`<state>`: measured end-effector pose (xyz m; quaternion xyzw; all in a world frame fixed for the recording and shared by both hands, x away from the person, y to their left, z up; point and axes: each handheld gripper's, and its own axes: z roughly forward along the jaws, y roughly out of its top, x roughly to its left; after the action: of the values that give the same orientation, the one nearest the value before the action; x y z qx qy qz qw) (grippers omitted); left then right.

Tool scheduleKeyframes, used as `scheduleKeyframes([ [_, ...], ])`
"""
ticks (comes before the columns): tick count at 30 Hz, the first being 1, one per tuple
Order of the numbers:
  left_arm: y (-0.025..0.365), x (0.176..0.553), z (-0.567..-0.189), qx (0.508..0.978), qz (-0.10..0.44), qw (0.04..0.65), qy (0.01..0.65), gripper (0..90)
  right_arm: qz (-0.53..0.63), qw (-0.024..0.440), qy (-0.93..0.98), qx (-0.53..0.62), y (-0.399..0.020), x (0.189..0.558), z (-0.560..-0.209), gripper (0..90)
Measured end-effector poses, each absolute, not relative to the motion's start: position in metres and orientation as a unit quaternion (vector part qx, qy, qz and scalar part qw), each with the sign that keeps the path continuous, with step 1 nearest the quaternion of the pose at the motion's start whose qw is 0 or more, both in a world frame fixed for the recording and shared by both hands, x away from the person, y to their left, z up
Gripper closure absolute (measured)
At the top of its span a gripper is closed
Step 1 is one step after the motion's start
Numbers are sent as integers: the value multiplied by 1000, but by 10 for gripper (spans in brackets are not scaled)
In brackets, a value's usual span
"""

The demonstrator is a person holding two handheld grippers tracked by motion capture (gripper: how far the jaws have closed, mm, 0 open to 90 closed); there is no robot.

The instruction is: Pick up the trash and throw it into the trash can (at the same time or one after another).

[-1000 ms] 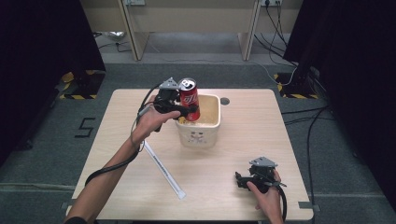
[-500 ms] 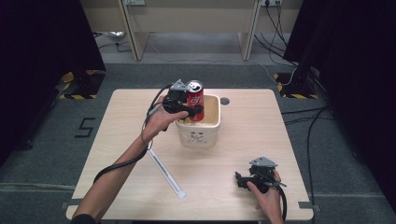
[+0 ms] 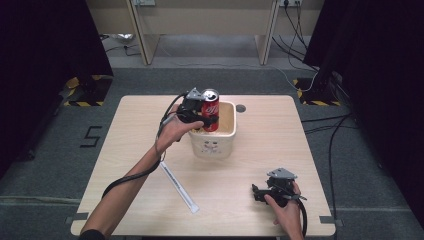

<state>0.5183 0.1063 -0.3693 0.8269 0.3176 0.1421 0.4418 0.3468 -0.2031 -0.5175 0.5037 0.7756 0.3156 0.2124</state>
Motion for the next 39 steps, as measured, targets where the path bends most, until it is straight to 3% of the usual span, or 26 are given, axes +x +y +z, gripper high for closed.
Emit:
scheduleKeyframes([
  [32,102,521,-389,848,122,403,322,329,315,211,776,504,-203,347,-517,31],
  [39,103,519,-386,846,121,408,322,280,316,210,776,504,-203,347,-518,30],
])
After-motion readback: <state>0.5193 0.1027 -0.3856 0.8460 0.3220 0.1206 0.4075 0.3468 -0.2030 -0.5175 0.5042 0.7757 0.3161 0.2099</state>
